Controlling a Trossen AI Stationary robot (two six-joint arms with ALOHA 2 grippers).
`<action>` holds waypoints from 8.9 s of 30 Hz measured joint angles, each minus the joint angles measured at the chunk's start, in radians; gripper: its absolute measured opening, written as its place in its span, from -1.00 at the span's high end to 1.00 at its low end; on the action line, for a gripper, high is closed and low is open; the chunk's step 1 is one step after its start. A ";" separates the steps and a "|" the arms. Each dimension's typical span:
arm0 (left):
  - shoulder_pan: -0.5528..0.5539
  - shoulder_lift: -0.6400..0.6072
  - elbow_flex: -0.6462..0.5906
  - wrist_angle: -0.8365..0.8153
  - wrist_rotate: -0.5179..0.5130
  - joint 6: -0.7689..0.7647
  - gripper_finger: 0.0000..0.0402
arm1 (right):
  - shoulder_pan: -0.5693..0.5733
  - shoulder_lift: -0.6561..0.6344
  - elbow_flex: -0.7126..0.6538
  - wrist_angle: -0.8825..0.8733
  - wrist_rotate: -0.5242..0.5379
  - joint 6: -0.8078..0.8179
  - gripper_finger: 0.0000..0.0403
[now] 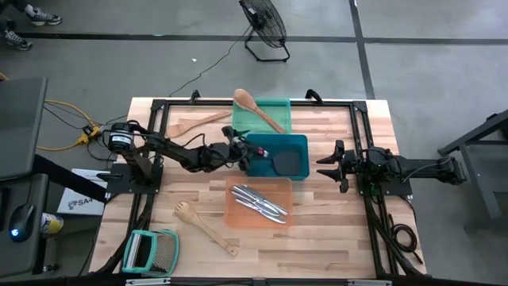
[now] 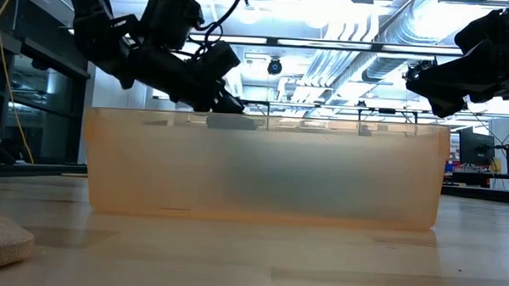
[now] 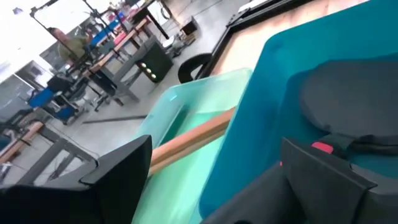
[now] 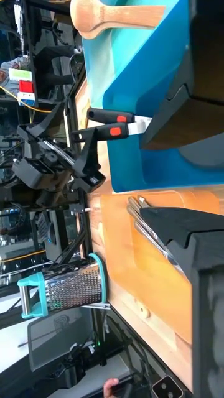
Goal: Pick & Place Kitchen Items
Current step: Put the black spatula into the blue bin, then put the wooden serving spoon into the green bin
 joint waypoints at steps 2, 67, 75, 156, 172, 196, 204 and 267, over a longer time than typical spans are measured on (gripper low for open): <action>0.000 -0.018 0.000 -0.027 0.002 -0.022 -0.72 | 0.000 0.000 0.000 0.000 0.000 0.000 0.26; 0.042 -0.261 -0.112 -0.270 0.136 -0.831 1.00 | 0.000 0.000 0.000 0.000 0.002 0.000 0.26; 0.039 -0.396 -0.112 -0.369 0.236 -0.716 1.00 | 0.000 0.000 0.000 0.000 0.002 0.000 0.26; -0.780 -0.180 0.136 -1.285 0.510 -0.646 -0.01 | 0.000 0.000 0.000 0.001 0.002 0.000 0.26; -0.720 -0.107 0.201 -1.363 0.545 -0.556 -0.01 | 0.000 0.000 0.000 0.000 0.002 0.000 0.26; -0.720 -0.041 0.203 -1.386 0.554 -0.535 -0.01 | 0.000 0.000 0.000 0.000 0.002 0.000 0.26; -0.720 -0.019 0.203 -1.396 0.571 -0.513 0.25 | 0.000 0.000 0.000 0.000 0.002 0.000 0.26; -0.719 -0.037 0.950 -1.926 0.332 -0.457 0.65 | 0.000 0.000 0.000 0.000 0.002 0.000 0.26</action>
